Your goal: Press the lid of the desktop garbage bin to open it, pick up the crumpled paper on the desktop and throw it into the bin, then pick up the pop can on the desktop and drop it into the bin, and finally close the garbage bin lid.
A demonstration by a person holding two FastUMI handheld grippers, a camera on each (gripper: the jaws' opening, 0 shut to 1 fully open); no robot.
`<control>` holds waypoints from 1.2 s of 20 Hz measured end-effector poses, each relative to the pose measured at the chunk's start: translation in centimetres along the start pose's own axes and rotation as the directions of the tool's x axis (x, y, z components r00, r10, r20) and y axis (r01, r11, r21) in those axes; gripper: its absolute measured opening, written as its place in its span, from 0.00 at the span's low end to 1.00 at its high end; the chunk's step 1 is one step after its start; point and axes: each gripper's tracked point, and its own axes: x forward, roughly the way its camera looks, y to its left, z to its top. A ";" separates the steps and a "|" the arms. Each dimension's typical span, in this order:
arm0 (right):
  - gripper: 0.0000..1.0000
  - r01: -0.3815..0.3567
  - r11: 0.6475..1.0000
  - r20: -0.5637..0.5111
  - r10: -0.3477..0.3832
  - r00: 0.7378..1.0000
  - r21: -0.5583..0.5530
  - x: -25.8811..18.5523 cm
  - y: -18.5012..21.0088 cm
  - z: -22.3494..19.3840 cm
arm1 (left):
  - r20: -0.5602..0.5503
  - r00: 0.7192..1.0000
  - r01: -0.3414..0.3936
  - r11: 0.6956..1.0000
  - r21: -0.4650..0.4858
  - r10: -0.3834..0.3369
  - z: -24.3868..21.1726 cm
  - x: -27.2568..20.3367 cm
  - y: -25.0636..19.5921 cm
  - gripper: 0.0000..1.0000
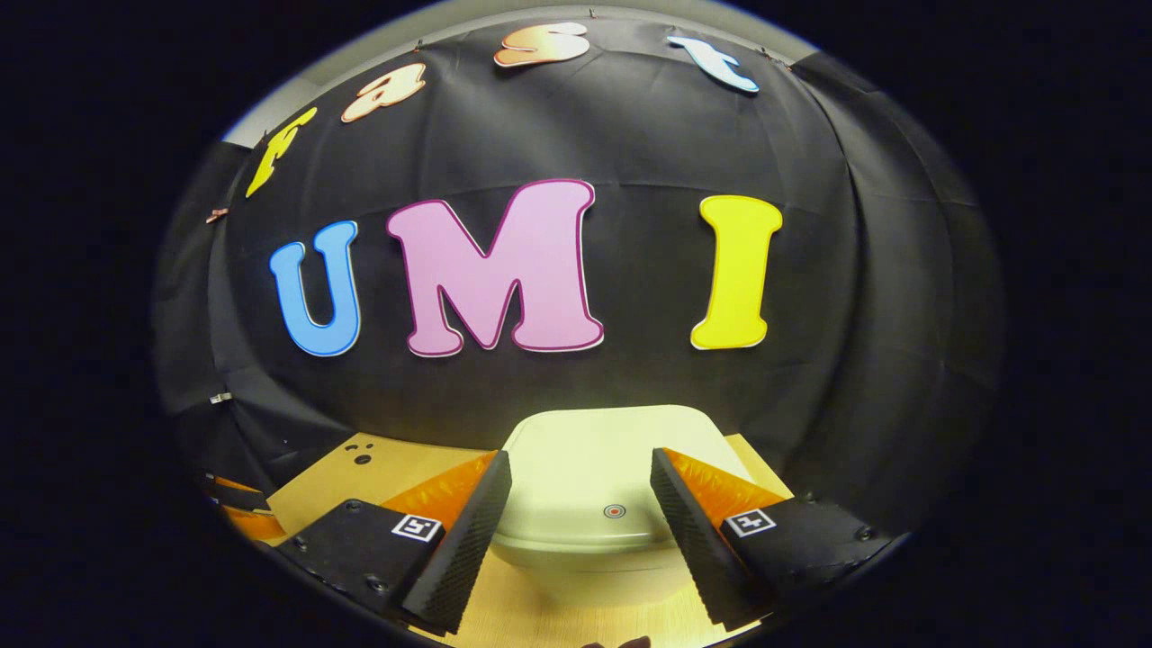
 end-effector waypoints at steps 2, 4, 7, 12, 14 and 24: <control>0.98 -0.010 1.000 0.021 0.011 1.000 -0.006 -1.5 0.6 0.8 | 0.007 1.000 0.002 1.000 0.008 -0.002 0.2 -0.1 -0.2 0.85; 0.98 -0.021 1.000 0.039 0.022 0.999 -0.020 -2.8 1.3 1.3 | 0.013 1.000 0.007 1.000 0.018 -0.007 0.4 -0.2 -0.4 0.85; 0.98 -0.041 0.999 0.055 0.042 0.998 -0.032 -4.7 2.2 2.0 | 0.021 1.000 0.012 1.000 0.026 -0.013 0.6 -0.4 -0.7 0.85; 0.98 -0.058 0.997 0.075 0.062 0.995 -0.049 -6.7 3.8 2.3 | 0.064 0.998 0.011 0.999 0.043 -0.014 1.9 -1.0 -1.0 0.85; 0.98 -0.067 0.997 0.084 0.070 0.994 -0.045 -7.3 4.6 2.3 | 0.098 0.995 0.005 0.998 0.060 -0.011 2.9 -1.4 -1.2 0.85; 0.98 -0.085 0.996 0.083 0.087 0.993 -0.022 -9.3 6.6 1.1 | 0.216 0.976 -0.043 0.992 0.121 0.016 6.6 -2.5 -1.7 0.85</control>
